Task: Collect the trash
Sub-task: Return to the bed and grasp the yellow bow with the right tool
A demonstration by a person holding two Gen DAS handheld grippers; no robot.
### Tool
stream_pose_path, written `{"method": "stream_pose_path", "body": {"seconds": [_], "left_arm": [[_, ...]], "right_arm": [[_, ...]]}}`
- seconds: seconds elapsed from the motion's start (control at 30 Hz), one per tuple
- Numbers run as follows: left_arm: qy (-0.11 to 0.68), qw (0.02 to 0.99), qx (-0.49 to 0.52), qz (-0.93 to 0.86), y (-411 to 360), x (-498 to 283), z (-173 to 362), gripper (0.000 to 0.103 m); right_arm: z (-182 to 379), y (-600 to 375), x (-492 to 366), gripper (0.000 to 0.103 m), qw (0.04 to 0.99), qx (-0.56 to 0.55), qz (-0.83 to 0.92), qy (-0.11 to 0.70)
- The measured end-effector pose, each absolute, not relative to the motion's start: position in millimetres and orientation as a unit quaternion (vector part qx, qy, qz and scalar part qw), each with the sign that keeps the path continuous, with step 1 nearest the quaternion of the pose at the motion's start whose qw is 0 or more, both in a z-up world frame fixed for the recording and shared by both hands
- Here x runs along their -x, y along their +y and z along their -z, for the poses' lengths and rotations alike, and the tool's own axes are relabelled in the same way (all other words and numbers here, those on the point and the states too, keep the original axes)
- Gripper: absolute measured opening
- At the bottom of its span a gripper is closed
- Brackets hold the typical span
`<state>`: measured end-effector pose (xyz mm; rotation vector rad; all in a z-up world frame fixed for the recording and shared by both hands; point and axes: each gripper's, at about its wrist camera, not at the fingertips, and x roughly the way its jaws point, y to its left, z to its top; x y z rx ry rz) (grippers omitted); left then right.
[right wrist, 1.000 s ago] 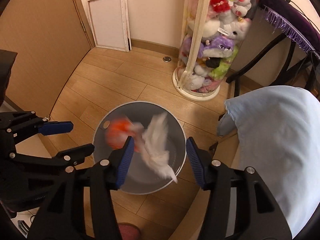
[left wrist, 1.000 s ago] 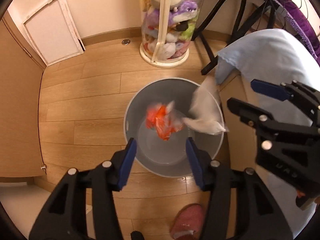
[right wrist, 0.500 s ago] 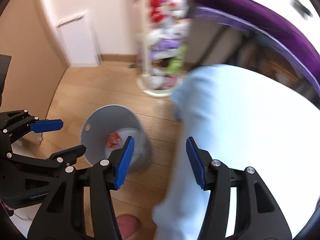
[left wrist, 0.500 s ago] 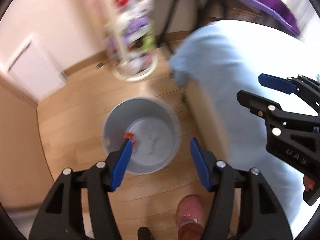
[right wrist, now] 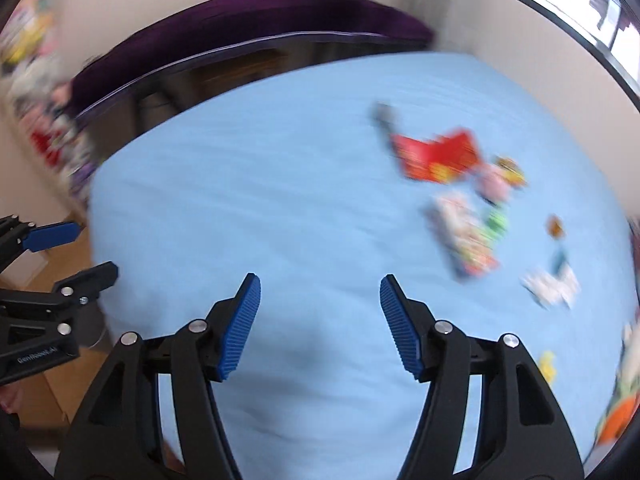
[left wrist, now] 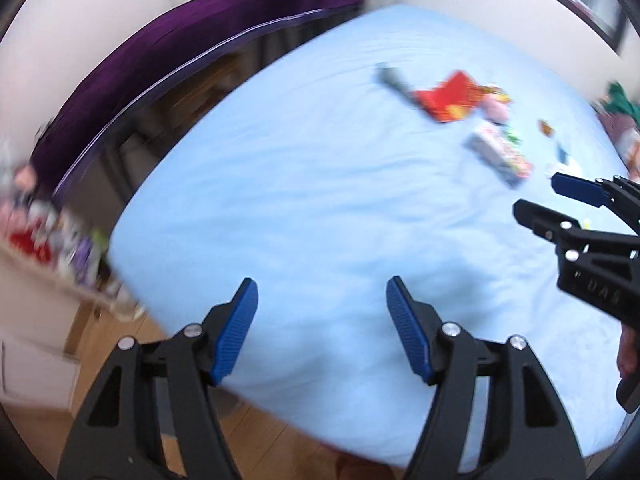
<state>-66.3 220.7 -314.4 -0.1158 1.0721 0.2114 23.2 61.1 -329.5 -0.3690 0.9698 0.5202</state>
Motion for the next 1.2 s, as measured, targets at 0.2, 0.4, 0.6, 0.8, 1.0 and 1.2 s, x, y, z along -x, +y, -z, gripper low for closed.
{"method": "stream_pose_path", "body": {"seconds": [0.2,0.4,0.6,0.8,1.0,1.2], "left_arm": [[0.509,0.860,0.027,-0.014,90,-7,296,0.069],[0.513,0.857,-0.002,0.053,-27,-66,316,0.069],[0.535,0.838,-0.030,0.103,-92,-99,361,0.069],[0.544,0.825,-0.062,0.140,-120,-119,416,0.069],[0.547,0.819,-0.079,0.157,-126,-132,449,0.069],[0.548,0.816,-0.081,0.164,-127,-135,457,0.069]], "right_arm": [[310,-111,-66,0.060,0.863,0.124,-0.125,0.474],[334,-221,-95,0.060,0.867,0.088,-0.059,0.488],[389,-266,-116,0.060,0.859,0.049,-0.031,0.509],[439,-276,-127,0.060,0.856,0.040,-0.025,0.515],[482,-279,-135,0.060,0.852,0.034,-0.013,0.523],[487,-281,-140,0.045,0.857,0.018,-0.023,0.514]]}}
